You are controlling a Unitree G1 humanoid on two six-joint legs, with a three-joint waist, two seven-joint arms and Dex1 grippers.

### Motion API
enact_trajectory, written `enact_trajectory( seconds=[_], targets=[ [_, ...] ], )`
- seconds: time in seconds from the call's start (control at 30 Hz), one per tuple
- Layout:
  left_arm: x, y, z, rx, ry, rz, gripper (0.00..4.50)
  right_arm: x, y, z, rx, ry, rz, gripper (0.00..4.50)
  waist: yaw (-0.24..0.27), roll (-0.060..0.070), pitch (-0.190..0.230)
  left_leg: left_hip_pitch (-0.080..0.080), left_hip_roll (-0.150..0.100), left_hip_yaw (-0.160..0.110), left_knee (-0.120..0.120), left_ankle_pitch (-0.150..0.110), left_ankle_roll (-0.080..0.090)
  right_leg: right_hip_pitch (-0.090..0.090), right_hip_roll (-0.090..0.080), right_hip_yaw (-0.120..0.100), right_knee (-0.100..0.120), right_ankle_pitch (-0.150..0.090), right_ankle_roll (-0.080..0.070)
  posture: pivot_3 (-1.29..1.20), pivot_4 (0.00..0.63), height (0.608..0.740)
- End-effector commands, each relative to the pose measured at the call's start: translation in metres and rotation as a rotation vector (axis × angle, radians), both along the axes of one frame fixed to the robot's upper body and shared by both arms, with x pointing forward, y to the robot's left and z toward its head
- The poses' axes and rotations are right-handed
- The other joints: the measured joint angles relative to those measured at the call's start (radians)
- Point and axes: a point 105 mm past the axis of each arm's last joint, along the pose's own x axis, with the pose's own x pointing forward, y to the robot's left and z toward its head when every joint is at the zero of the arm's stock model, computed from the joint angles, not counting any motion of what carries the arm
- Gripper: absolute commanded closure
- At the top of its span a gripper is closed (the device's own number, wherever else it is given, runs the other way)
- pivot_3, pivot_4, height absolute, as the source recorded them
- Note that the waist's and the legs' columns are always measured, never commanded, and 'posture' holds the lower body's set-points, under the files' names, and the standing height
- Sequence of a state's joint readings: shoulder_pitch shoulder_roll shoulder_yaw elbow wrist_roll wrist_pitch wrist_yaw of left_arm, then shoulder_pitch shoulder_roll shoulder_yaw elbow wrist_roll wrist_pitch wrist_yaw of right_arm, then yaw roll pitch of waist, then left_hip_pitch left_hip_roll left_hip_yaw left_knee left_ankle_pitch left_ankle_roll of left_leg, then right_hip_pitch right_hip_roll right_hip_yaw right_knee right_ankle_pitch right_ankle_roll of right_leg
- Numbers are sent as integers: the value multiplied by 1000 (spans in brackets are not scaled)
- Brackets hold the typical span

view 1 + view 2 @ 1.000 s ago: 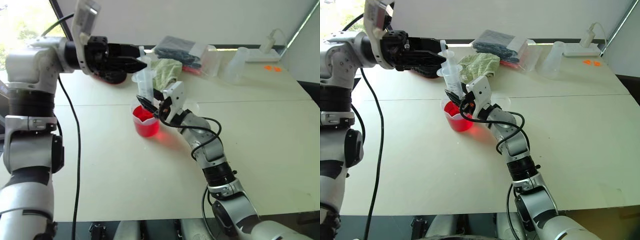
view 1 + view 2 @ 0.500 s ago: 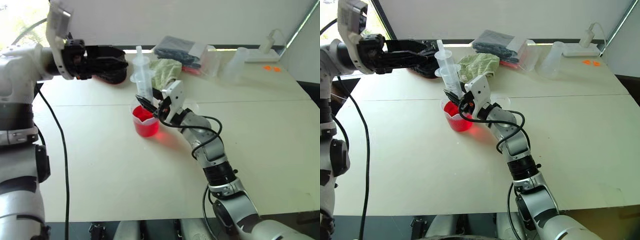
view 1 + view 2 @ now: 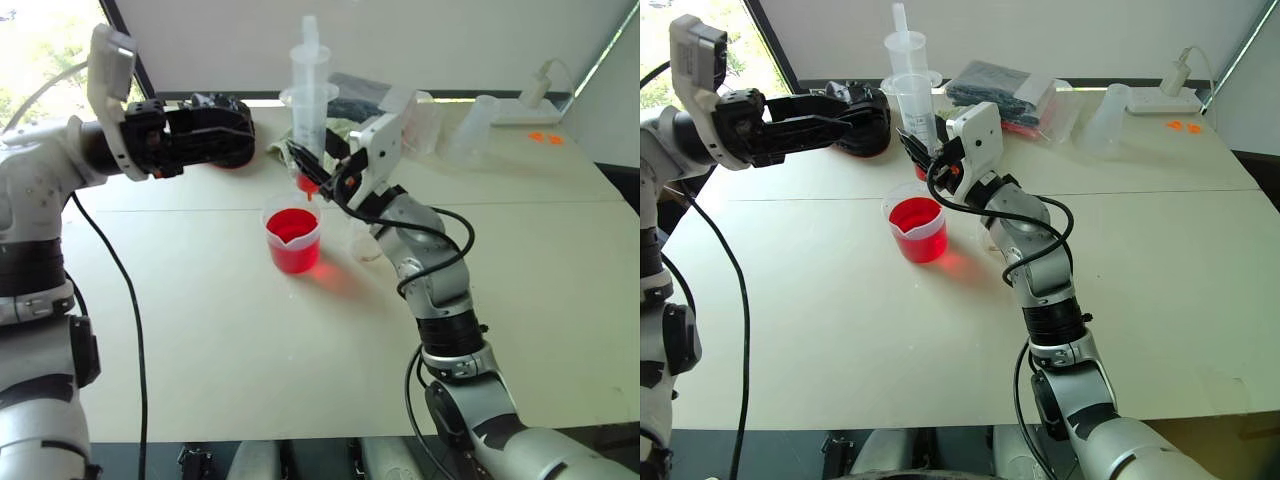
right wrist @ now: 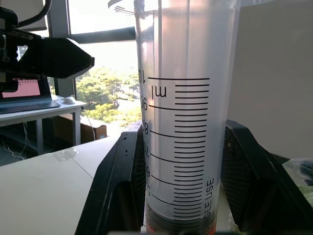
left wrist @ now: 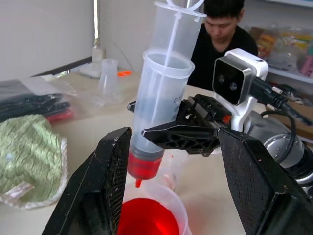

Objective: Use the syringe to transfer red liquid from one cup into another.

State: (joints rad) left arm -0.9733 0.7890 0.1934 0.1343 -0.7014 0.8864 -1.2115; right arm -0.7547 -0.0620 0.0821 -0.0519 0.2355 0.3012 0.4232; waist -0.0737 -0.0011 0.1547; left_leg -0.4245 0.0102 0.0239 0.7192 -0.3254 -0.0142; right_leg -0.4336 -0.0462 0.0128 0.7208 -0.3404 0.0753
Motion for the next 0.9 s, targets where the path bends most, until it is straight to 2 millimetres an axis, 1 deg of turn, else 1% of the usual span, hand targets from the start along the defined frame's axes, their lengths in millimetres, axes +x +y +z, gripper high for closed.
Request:
enact_trajectory(
  seconds=[0.03,0.17,0.4,0.57,0.7,0.8,0.9],
  targets=[
    [-3,-2,5,-19,-41,-10,1561,-16,-6,40,54,-117,8,2956,1,0,0,0,0,0,0,0,0,0,0,0,0,0,0,0,150,711],
    [0,-4,4,-26,-43,-17,1561,-21,-7,41,51,-97,23,2956,1,0,0,0,0,0,0,0,0,0,0,0,0,0,0,0,150,711],
    [6,-5,5,-29,-52,-20,1561,-29,1,29,68,10,84,2956,1,0,0,0,0,0,0,0,0,0,0,0,0,0,0,0,150,711],
    [9,-7,7,-26,-58,-27,1561,-28,0,25,68,51,89,2956,1,0,0,0,0,0,0,0,0,0,0,0,0,0,0,0,150,711],
    [10,-9,7,-21,-60,-39,1561,-25,-6,30,64,18,49,2956,1,0,0,0,0,0,0,0,0,0,0,0,0,0,0,0,150,711],
    [10,-11,7,-18,-60,-44,1561,-22,-16,32,54,-5,13,2956,1,0,0,0,0,0,0,0,0,0,0,0,0,0,0,0,150,711],
    [11,-13,6,-16,-59,-54,1561,-18,-32,33,50,-12,-44,2956,3,0,0,0,0,0,0,0,0,0,0,0,0,0,0,0,150,711]
  ],
)
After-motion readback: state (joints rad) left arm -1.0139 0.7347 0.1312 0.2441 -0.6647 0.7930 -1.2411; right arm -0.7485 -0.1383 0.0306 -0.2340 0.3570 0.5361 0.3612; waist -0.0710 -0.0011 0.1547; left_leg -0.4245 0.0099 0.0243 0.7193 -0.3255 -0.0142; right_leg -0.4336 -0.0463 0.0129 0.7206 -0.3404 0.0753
